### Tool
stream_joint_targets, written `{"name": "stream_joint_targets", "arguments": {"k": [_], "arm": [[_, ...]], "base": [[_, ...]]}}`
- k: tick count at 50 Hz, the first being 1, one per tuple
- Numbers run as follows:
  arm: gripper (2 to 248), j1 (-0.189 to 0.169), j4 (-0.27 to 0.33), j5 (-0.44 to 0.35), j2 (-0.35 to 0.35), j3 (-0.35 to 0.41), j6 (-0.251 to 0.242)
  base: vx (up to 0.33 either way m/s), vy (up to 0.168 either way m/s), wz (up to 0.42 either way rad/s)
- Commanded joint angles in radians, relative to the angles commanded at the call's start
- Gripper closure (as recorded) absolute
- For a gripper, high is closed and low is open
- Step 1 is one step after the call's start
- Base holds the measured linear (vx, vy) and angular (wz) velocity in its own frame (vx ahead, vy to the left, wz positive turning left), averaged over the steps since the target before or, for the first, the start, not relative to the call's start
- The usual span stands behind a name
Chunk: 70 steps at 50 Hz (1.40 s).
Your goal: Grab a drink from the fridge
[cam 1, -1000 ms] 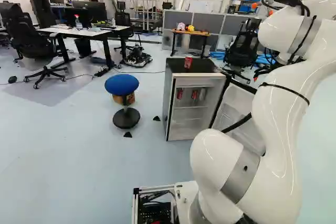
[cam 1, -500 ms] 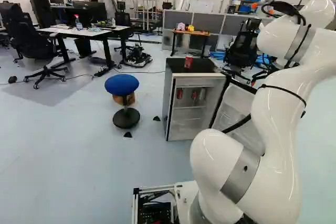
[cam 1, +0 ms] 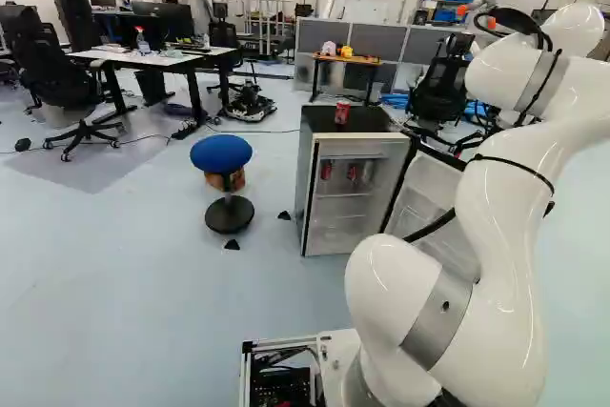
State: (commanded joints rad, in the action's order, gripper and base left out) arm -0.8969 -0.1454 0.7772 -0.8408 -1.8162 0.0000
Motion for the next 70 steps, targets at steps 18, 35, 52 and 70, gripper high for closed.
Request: {"name": "stream_joint_targets", "arguments": {"k": [18, 35, 52, 70], "arm": [[3, -0.004, 0.000, 0.021, 0.019, 0.031, 0.000], [3, -0.008, 0.000, 0.038, 0.039, 0.063, 0.000], [3, -0.011, 0.000, 0.056, 0.060, 0.097, 0.000], [3, -0.009, 0.000, 0.072, 0.091, 0.147, 0.000]], "base": [[0.000, 0.000, 0.000], [0.000, 0.000, 0.000], [0.000, 0.000, 0.000], [0.000, 0.000, 0.000]]}}
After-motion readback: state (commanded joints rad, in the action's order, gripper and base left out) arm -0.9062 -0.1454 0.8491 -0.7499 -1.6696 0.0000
